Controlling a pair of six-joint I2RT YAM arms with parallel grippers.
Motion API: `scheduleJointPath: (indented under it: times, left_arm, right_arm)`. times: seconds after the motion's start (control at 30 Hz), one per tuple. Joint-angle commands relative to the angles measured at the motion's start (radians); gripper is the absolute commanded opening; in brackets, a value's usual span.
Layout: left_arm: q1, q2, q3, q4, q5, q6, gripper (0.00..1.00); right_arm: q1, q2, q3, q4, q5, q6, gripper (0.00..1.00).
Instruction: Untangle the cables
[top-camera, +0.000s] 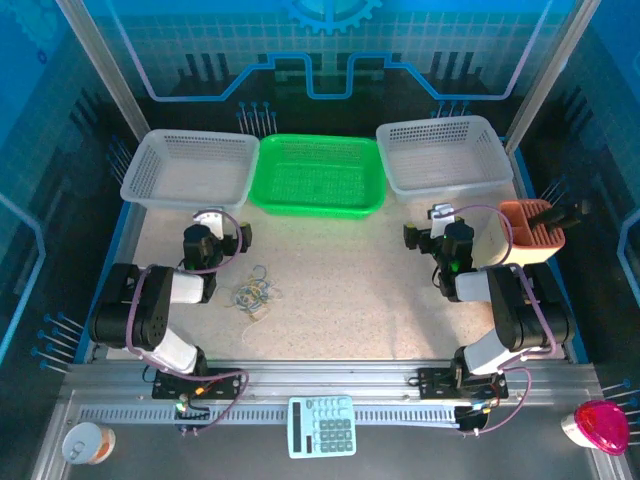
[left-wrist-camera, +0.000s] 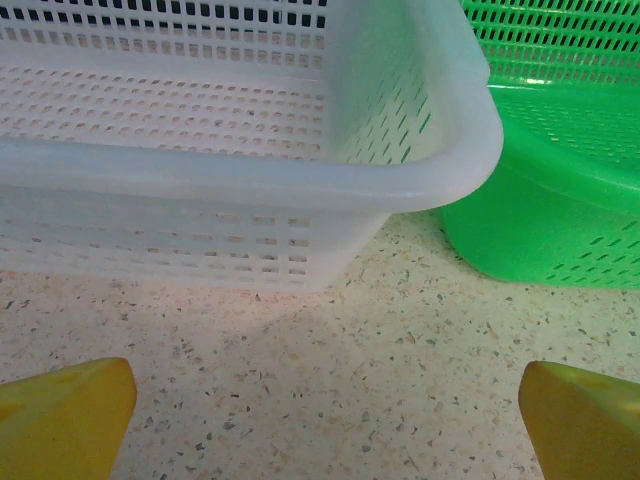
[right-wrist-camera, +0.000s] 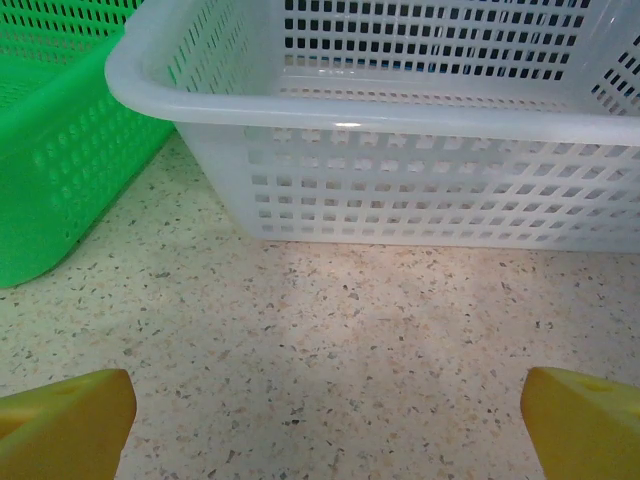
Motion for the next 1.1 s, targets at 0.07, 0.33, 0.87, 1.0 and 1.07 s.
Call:
scheduleJointPath:
  times: [0.07, 0.33, 0.87, 1.0, 1.07]
  left_arm:
    - [0.0, -0.004, 0.009, 0.036, 0.017, 0.008, 0.99]
    - [0.0, -0.004, 0.009, 0.037, 0.017, 0.008, 0.99]
    - [0.006, -0.004, 0.012, 0.03, 0.032, 0.0, 0.99]
    - [0.005, -0.005, 0.013, 0.024, 0.032, 0.002, 0.99]
    - [0.004, -0.007, 0.015, 0.02, 0.029, 0.002, 0.99]
  right_arm:
    - [-0.013, -0.012, 0.008, 0.002, -0.018, -0.004, 1.0]
    - [-0.012, -0.01, 0.008, 0.002, -0.019, -0.004, 1.0]
    - [-0.017, -0.011, 0.01, 0.0, -0.027, -0.001, 1.0]
    - [-0.019, -0.011, 0.009, 0.0, -0.032, 0.0, 1.0]
    - [-0.018, -0.012, 0.008, 0.001, -0.033, 0.001, 1.0]
